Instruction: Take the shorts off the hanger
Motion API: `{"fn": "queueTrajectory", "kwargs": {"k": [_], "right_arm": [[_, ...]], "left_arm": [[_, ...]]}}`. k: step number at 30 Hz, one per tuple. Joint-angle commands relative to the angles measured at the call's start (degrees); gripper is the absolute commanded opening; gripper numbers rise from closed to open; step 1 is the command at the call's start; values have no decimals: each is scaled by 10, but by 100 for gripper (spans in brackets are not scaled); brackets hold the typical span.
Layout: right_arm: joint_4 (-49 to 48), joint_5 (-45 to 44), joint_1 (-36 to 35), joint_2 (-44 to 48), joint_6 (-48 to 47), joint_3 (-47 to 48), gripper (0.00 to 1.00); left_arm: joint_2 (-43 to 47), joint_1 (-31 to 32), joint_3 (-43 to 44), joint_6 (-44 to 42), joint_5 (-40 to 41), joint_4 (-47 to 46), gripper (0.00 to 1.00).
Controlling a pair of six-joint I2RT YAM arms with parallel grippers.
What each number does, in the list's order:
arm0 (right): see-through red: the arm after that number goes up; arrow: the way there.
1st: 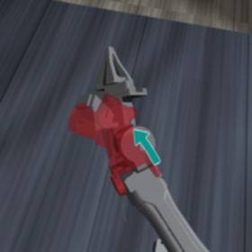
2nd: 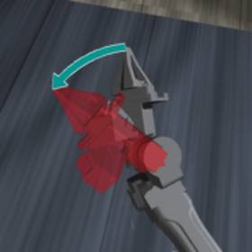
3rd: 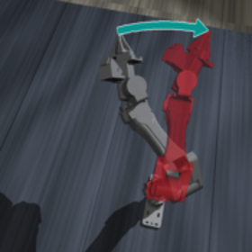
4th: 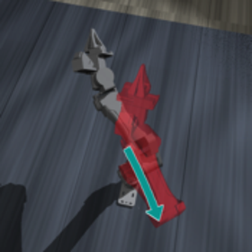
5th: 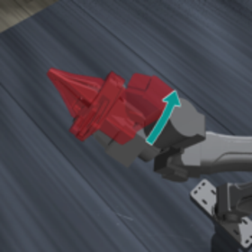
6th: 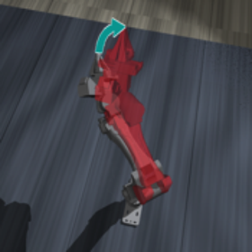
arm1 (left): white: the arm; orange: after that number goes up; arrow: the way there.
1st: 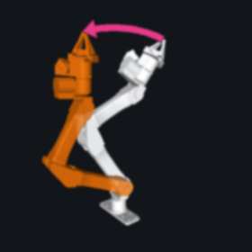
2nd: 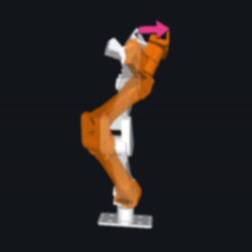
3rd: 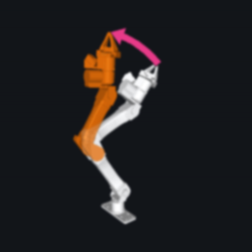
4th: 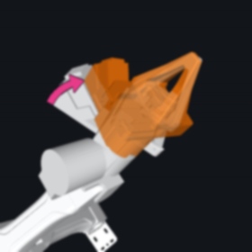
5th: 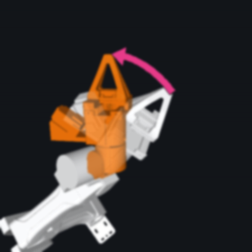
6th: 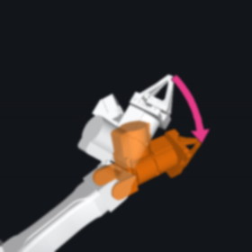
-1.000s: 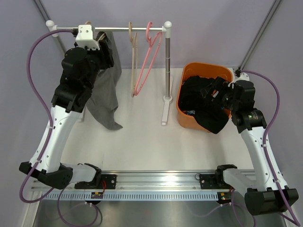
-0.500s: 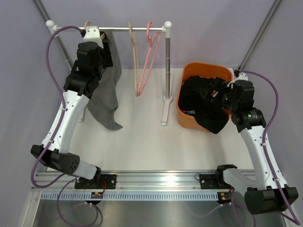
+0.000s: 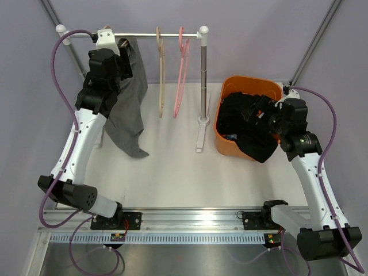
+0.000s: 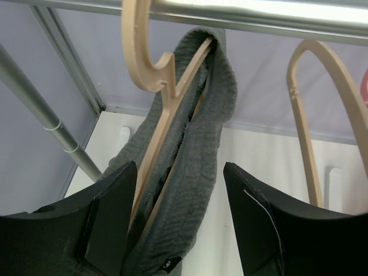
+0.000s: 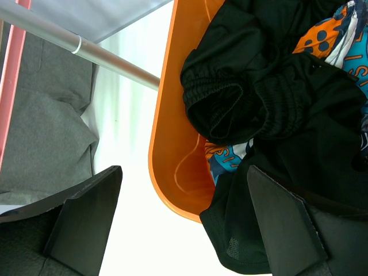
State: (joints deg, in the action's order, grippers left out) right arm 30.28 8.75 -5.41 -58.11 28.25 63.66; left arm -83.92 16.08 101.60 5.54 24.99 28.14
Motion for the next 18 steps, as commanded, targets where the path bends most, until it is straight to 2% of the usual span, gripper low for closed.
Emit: {"fn": "queueTrajectory", "kwargs": {"k": [1, 7, 18], "right_arm": [[-15, 15, 3, 1, -10, -2, 99], [-29, 22, 3, 1, -4, -13, 100], [-59, 35, 3, -7, -1, -35, 99]], "left_arm": [[-11, -9, -5, -13, 23, -65, 66], [-40, -22, -1, -14, 5, -110, 67], [-113, -25, 60, -26, 21, -106, 66]]}}
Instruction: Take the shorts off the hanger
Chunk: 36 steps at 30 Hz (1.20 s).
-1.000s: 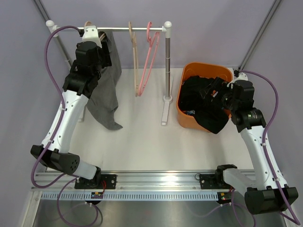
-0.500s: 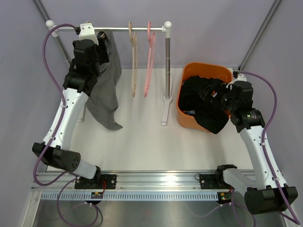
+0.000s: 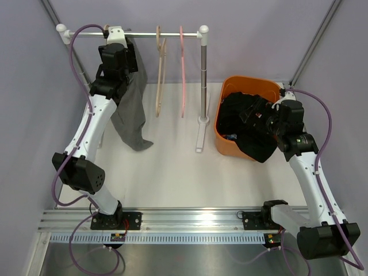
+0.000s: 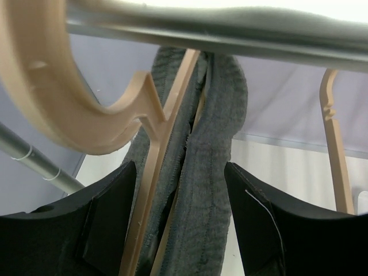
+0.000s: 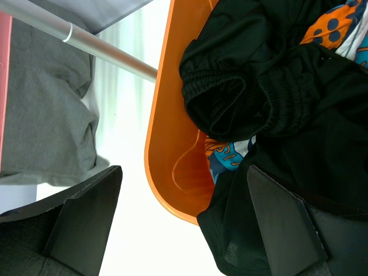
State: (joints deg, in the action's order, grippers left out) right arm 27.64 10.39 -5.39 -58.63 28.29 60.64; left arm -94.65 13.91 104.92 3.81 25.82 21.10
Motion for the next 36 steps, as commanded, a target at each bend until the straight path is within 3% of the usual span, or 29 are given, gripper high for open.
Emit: {"fn": "queueTrajectory", "kwargs": {"k": [1, 11, 21, 36], "right_arm": [[-36, 19, 3, -3, -1, -6, 100], [-43, 26, 3, -4, 0, -12, 99], [-43, 27, 3, -6, -2, -15, 99], [-48, 34, 3, -13, 0, -9, 99]], "left_arm": [[-8, -3, 26, -9, 12, -39, 67], [-6, -4, 10, -32, 38, -72, 64], [-44, -10, 74, -34, 55, -23, 57], [-52, -14, 82, -35, 48, -19, 46]]}}
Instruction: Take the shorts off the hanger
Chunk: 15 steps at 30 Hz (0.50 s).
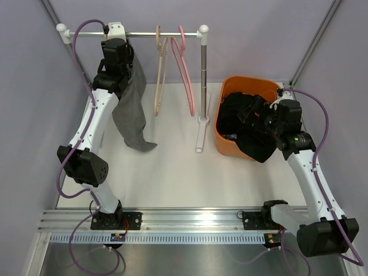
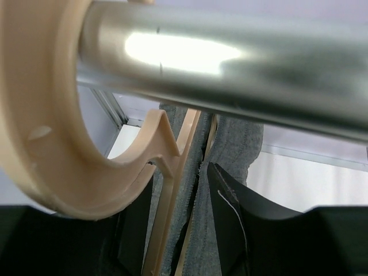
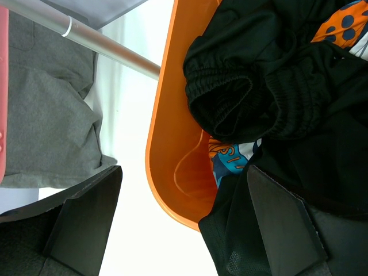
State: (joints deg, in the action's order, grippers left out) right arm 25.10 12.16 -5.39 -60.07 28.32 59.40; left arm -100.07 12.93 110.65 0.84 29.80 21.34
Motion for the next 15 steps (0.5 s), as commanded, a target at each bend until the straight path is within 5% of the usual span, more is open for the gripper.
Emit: {"fn": "queueTrajectory", "kwargs": {"k": [1, 5, 10, 15], "right_arm": [[-23, 15, 3, 0, 0, 4, 99], [-23, 17, 3, -2, -3, 3, 100], [-23, 17, 3, -3, -3, 4, 99], [-24, 18, 3, -1, -4, 3, 99]], "left_arm": [[3, -4, 20, -5, 9, -24, 44], [2, -4, 23, -4, 5, -28, 38], [-3, -4, 40, -5, 2, -23, 4], [26, -4, 34, -5, -28, -47, 0]]}}
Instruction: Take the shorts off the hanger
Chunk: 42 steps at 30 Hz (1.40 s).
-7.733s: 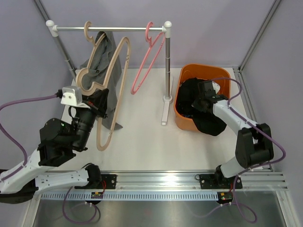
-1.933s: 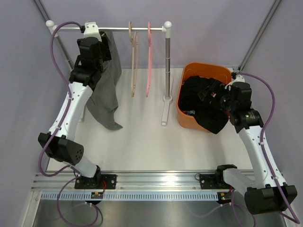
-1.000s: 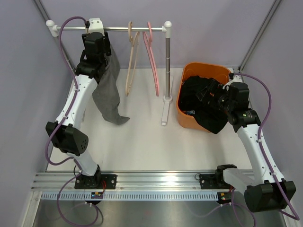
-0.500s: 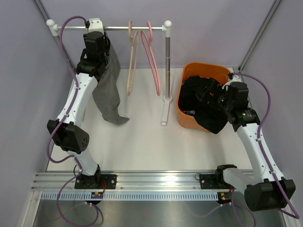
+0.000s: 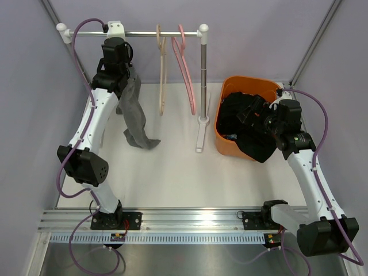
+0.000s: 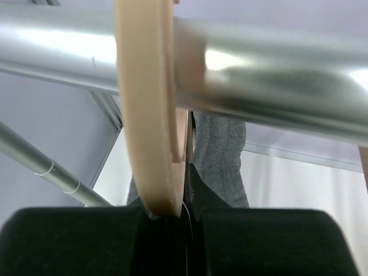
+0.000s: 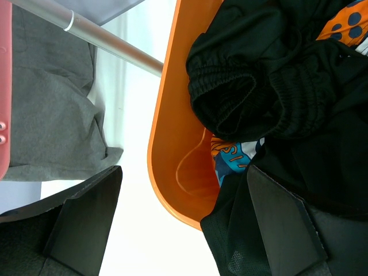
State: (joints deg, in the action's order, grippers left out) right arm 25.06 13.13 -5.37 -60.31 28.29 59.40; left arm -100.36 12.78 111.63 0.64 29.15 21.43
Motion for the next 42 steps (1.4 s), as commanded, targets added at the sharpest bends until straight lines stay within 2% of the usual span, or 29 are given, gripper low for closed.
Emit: {"fn": "queueTrajectory", "kwargs": {"k": [1, 10, 14, 18, 25, 31, 37, 42], "right_arm": [[-25, 8, 3, 1, -3, 3, 99], [-27, 10, 3, 1, -4, 3, 99], [-26, 10, 3, 3, -4, 3, 99], [-26, 12, 3, 5, -5, 3, 99], [-26, 15, 3, 8, -4, 5, 99], [-19, 14, 4, 16, -8, 1, 100], [-10, 28, 3, 25, -8, -2, 100], [9, 46, 3, 52, -9, -5, 99]], "left_arm": [[35, -2, 23, -17, -24, -53, 0], [91, -2, 17, -9, -65, -48, 0], [104, -2, 20, 15, -66, -7, 0], [139, -2, -19, 29, -76, 3, 0], [173, -1, -62, 78, -113, 76, 0], [226, 22, -136, 99, -133, 142, 0], [305, 95, -241, 102, -99, 209, 0], [389, 147, -343, 136, -124, 219, 0]]}}
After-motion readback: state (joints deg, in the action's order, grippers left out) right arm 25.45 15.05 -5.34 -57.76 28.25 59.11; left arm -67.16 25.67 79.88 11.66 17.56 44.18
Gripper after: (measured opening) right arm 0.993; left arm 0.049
